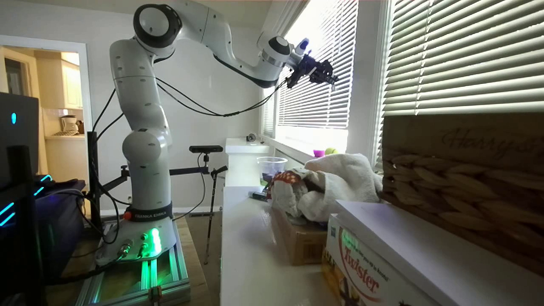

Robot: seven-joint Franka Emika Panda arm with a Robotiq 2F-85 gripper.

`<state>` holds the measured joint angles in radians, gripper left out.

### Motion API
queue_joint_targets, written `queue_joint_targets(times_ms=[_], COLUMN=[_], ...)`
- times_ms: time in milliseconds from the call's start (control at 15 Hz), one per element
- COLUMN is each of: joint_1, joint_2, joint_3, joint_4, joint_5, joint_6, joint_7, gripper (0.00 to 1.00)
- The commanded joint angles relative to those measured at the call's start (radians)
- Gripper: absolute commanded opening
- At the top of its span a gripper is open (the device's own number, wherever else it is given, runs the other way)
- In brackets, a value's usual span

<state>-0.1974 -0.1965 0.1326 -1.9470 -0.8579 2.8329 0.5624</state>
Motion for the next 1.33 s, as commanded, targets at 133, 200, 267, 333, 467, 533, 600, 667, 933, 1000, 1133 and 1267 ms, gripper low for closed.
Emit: queue_joint_targets(times_ms=[133, 200, 267, 333, 467, 533, 600, 667, 933, 1000, 1133, 1267], joint_1=[-0.017, -0.018, -0.015, -0.014, 0.015, 0.033, 0.046, 0.056, 0.092, 0.097, 0.107, 0.109], joint_2=[-0.009, -0.009, -0.010, -0.012, -0.022, -0.028, -0.034, -0.040, -0.086, -0.099, -0.121, -0.134], joint_3=[0.011, 0.011, 0.010, 0.010, 0.001, -0.002, -0.002, -0.001, -0.006, -0.009, -0.018, -0.025], joint_4=[-0.002, -0.002, -0.005, -0.008, -0.029, -0.046, -0.064, -0.078, -0.157, -0.182, -0.244, -0.302], joint_5=[-0.053, -0.055, -0.048, -0.042, 0.035, 0.081, 0.109, 0.126, 0.179, 0.188, 0.200, 0.190], joint_6=[0.021, 0.022, 0.021, 0.019, 0.001, -0.008, -0.010, -0.013, -0.036, -0.040, -0.034, -0.013], joint_7=[0.060, 0.061, 0.057, 0.056, 0.016, -0.003, -0.011, -0.015, -0.019, -0.018, -0.023, -0.013], gripper=[0.00, 0.00, 0.00, 0.00, 0.00, 0.00, 0.00, 0.00, 0.00, 0.00, 0.00, 0.00])
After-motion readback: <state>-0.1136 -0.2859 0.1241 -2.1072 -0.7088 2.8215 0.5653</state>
